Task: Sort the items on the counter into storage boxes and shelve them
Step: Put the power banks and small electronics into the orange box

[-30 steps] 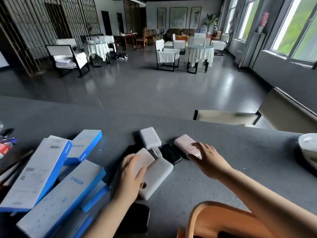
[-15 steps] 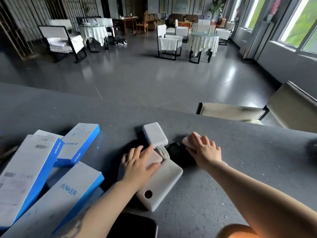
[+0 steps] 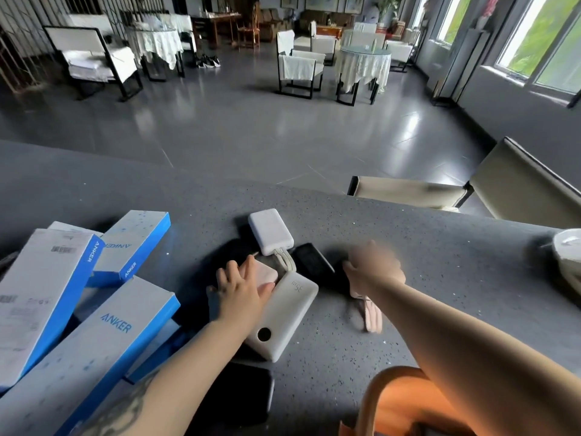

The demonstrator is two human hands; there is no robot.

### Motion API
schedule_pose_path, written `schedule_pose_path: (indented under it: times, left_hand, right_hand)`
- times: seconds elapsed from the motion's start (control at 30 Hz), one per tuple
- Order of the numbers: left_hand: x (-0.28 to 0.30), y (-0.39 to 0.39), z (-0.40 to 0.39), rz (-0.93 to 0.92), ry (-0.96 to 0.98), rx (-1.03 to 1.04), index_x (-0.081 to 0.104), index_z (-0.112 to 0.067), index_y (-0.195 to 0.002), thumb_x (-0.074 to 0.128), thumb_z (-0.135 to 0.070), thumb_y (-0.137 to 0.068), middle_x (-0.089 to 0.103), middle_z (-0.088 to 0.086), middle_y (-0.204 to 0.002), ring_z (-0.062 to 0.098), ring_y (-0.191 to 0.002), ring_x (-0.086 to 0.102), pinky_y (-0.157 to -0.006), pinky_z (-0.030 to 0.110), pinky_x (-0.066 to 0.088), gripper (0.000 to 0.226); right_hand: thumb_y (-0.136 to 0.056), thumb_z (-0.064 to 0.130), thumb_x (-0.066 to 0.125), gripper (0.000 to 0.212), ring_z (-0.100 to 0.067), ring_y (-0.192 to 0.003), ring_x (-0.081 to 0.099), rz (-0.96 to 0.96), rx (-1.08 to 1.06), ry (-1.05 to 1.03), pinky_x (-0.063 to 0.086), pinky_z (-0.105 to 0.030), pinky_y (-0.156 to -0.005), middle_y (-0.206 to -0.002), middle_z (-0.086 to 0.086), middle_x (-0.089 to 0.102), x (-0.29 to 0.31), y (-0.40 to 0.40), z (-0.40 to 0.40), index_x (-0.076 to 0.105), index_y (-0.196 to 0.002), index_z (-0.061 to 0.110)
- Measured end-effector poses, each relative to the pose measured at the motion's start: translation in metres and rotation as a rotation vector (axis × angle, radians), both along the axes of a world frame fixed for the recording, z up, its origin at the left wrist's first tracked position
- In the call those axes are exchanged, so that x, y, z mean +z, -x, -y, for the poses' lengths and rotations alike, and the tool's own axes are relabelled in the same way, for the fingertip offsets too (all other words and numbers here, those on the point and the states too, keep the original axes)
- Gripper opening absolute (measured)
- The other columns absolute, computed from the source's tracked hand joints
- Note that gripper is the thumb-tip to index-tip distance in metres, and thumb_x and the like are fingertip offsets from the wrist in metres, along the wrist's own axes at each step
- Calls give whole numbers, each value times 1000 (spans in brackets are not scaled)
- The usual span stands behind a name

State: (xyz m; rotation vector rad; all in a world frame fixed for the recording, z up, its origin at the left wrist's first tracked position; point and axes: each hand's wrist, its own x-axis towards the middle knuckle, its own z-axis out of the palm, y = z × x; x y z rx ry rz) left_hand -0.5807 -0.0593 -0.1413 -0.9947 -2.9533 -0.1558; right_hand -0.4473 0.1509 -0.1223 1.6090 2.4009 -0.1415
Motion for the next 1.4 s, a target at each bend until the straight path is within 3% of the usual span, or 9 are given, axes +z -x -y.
schedule_pose_path:
  times: [0.1,0.2,0.33,0.4,0.47,0.57,0.93,1.1,1.4]
  left_hand:
    - [-4,0,1,60,-38,18,11,-27,-150,34,-62,-91,28,8,-133,30,-120,35,-95,45,37,72]
    - [-8,4,2,92,-91,53,15,-33,-149,36,-66,-87,29,8,-131,31,-121,31,-97,49,34,73]
    - [-13,6,2,82,-122,93,17,-38,-148,33,-73,-83,37,10,-126,30,-121,28,-97,52,32,75]
    - [-12,7,1,83,-128,96,19,-38,-147,31,-75,-82,38,10,-126,29,-121,28,-98,52,32,76]
    - [-11,7,2,83,-127,99,19,-38,-147,30,-76,-81,39,9,-126,29,-122,29,-98,52,32,77]
    - [-8,5,3,95,-121,101,17,-38,-147,31,-76,-81,38,9,-127,29,-123,28,-101,52,30,77]
    - [-3,5,1,121,-83,37,15,-29,-149,35,-66,-89,37,11,-127,32,-118,31,-95,42,38,74]
    - [10,5,1,175,-43,40,20,-27,-146,32,-63,-91,38,13,-129,33,-122,32,-95,44,39,67]
    - [129,-70,29,181,-579,-196,27,-36,-143,42,-59,-88,45,10,-129,29,-122,37,-98,43,34,62]
  right_hand:
    - [-89,59,37,66,-41,-133,22,106,80,120,40,-50,-98,-153,-11,4,8,-19,-4,2,-144,50]
    - [-90,62,36,70,-38,-137,27,65,159,166,34,-50,-103,-155,-10,15,19,-37,-10,12,-150,37]
    - [-94,64,19,65,-32,-129,46,288,225,-7,44,-41,-90,-150,-9,38,42,-61,-25,19,-151,33]
    - [-86,77,23,81,-28,-127,46,92,301,-117,44,-40,-91,-144,-7,45,48,-71,-27,31,-146,24]
    - [-80,81,32,84,-23,-138,31,-91,634,-80,32,-44,-108,-154,0,31,41,-79,-24,23,-148,34]
    - [-74,84,39,97,-18,-147,10,-52,880,50,9,-45,-117,-162,6,6,19,-81,-10,1,-151,38]
    - [-74,85,31,102,-26,-123,40,-6,781,-205,35,-42,-100,-135,-4,41,-7,-76,-15,0,-153,28]
    - [-72,86,38,92,-22,-119,45,-270,608,-70,35,-39,-98,-128,0,47,35,-88,1,16,-147,37]
    - [-71,88,33,73,-17,-105,53,-719,459,-21,44,-35,-88,-115,4,57,148,-176,91,37,-128,42]
